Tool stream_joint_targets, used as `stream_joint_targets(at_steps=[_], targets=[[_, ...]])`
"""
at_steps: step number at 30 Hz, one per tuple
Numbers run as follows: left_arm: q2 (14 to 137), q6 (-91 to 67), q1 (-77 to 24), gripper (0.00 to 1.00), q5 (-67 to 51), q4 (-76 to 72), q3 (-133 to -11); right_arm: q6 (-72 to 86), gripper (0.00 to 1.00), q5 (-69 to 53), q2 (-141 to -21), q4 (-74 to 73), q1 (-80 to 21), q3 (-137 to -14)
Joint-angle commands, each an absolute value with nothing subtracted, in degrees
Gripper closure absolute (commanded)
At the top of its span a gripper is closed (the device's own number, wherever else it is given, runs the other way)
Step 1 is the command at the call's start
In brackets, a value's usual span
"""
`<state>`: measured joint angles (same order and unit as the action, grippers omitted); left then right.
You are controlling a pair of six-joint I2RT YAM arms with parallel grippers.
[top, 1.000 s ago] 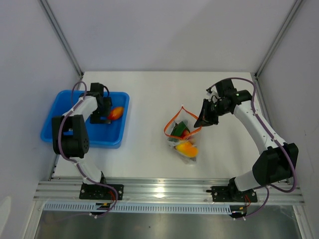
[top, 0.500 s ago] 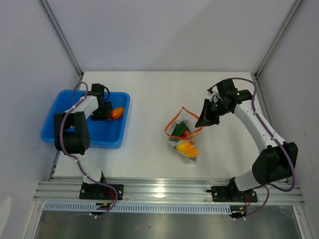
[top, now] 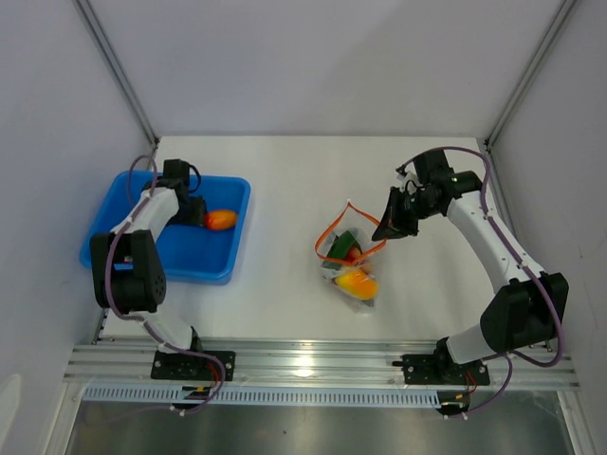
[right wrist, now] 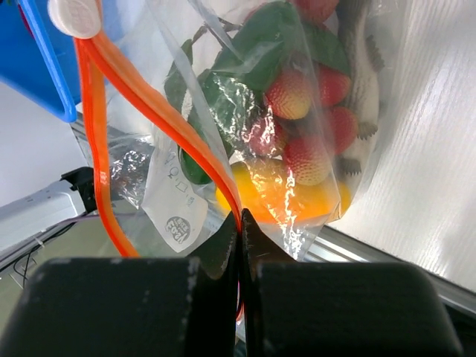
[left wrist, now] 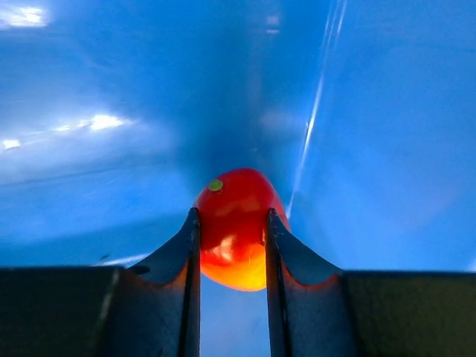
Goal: Place the food in the zip-top bag and seal the zipper
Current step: Pick up the fake fruit from the bin.
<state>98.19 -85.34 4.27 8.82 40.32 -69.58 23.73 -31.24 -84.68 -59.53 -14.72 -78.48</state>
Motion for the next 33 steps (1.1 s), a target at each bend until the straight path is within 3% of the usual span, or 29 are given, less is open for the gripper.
stream_joint_targets(at_steps=[1, 11, 16, 20, 24, 30, 33], targets=[[90.4, -80.7, 6.2, 0.99, 9.6, 42.1, -68.3, 24.1, 1.0, -30.7, -81.0, -57.4, -14.3, -79.3], [74.1, -71.6, 7.6, 0.99, 7.7, 44.2, -65.4, 25.0, 1.0, -32.8, -78.5, -54.3, -14.2, -76.5], [65.3, -62.6, 6.9, 1.0, -3.4, 42.0, -61.7, 24.4, 1.0, -32.6, -78.7, -54.1, -14.5, -77.0], [59.0, -54.2, -0.9, 1.0, -9.1, 39.2, -61.5, 24.1, 1.0, -32.2, -79.4, -54.6, -15.5, -78.2], [54.6, -52.6, -11.0, 0.99, -16.1, 25.2, -59.6, 24.3, 1.0, -31.8, -80.3, -54.9, -16.9, -79.3], [61.2, -47.4, -24.2, 0.99, -16.4, 27.7, -72.0, 25.4, 1.0, -31.7, -80.2, -53.6, -17.8, -78.9], [63.2, -47.8, -28.6, 0.99, -15.9, 25.5, -72.3, 26.0, 1.0, -31.4, -79.8, -53.2, -18.4, -78.9]])
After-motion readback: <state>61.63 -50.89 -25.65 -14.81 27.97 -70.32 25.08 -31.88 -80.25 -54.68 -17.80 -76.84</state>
